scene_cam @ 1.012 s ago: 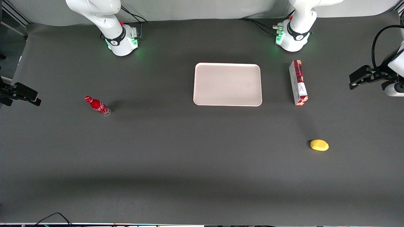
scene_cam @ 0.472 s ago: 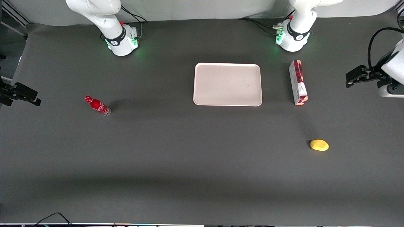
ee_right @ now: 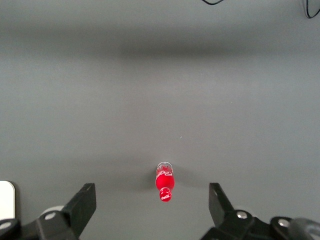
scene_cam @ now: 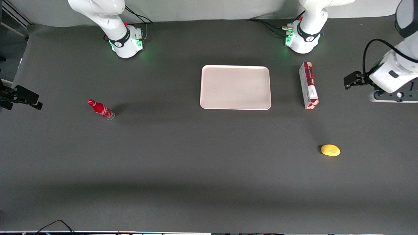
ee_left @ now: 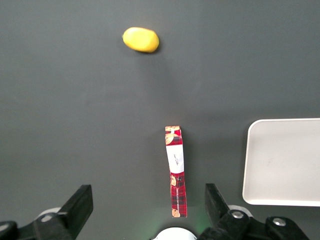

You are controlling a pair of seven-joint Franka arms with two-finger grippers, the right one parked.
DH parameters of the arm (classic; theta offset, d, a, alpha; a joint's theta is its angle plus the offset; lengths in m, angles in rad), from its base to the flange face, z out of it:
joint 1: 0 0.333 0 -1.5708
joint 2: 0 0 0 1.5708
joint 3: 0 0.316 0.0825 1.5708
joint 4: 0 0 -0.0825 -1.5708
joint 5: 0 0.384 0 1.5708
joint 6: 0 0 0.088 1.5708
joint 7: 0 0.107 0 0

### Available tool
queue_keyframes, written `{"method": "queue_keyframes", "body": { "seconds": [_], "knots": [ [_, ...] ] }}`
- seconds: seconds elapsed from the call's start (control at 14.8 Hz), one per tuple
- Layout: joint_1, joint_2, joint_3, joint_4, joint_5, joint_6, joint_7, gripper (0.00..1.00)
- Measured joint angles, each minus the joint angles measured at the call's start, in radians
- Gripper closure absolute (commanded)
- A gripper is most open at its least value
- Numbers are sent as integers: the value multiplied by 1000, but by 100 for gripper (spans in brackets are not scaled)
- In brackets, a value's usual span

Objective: Place red cookie box on tray
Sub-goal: 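Move the left gripper toward the standing red plaid cookie box, then lower the open left gripper around the box and close on it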

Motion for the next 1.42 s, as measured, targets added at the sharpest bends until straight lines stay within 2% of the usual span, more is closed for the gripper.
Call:
{"method": "queue_keyframes", "body": {
  "seconds": [0.4, 0.81, 1.42],
  "knots": [
    [0, -155, 0, -389, 1, 234, -16, 0],
    [0, -205, -1, -692, 1, 546, -31, 0],
    [-10, -198, -10, -963, 1, 858, -76, 0]
  ]
}}
